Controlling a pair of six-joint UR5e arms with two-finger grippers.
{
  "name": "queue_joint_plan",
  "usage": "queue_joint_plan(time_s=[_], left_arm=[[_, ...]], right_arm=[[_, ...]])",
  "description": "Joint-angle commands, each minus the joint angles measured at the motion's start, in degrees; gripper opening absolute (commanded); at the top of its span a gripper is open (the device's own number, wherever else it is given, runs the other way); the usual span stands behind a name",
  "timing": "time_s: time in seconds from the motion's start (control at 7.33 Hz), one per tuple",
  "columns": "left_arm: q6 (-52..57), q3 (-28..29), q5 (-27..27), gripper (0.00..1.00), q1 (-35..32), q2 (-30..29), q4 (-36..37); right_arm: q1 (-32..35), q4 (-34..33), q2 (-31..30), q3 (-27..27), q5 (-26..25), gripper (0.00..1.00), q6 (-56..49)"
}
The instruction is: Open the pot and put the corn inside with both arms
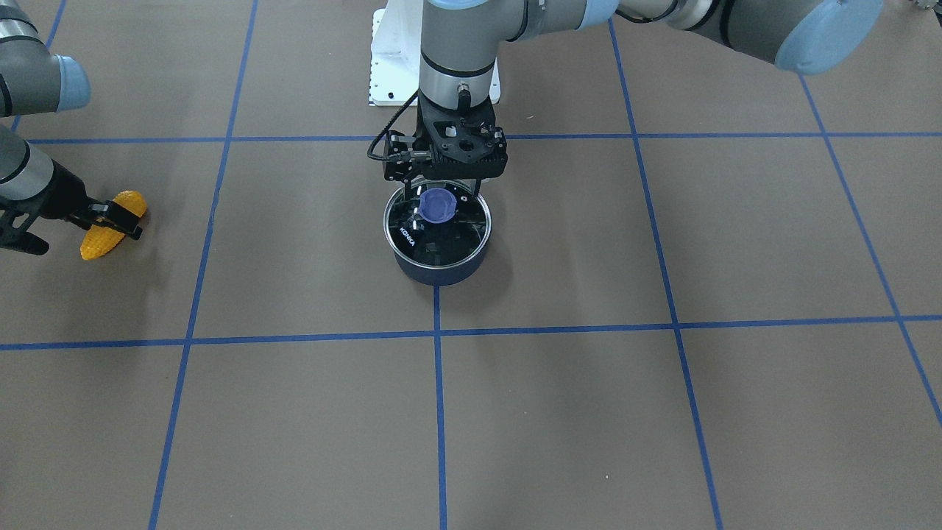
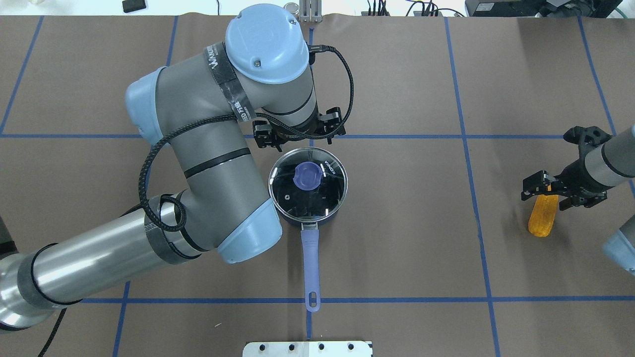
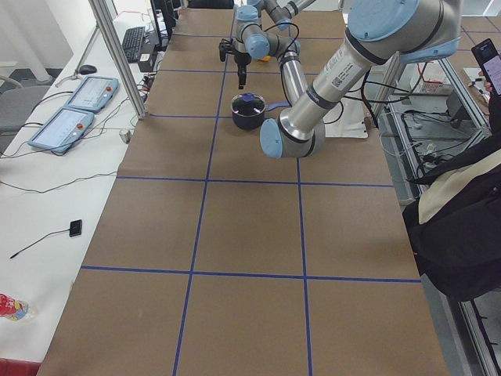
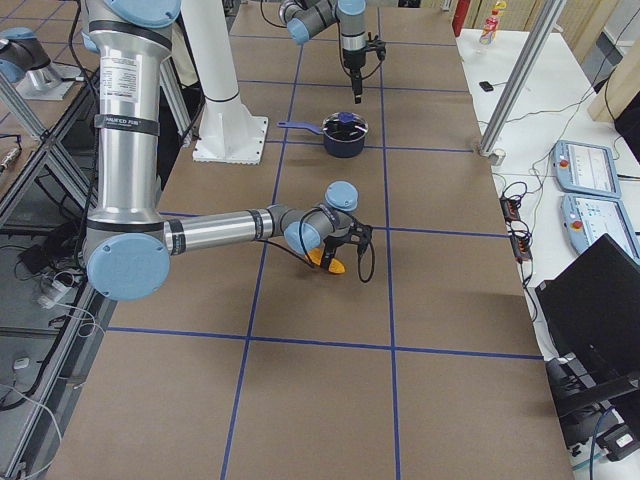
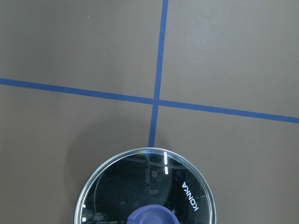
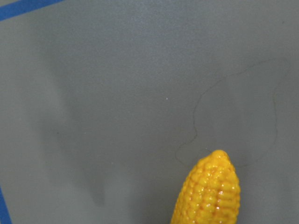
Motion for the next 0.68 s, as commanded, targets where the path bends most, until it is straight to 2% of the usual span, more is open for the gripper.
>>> queue_joint_plan(time_s=[0.0,0.27,0.55], left_arm=[[0.2,0.2,0.0,0.98,0.2,0.3,-0.2],[0.3,1.3,0.0,0.98,1.1,0.4,-0.5],[0.4,1.9,0.0,0.97,1.4,0.4,-0.6]], right_arm=[[0.0,0.3,-0.6,-0.2,0.0,0.97,-0.1],[-0.1,0.3,-0.7,-0.3,-0.1,0.78,-0.2],[-0.1,0.3,-0.6,-0.3,-0.1,0.46,-0.1]])
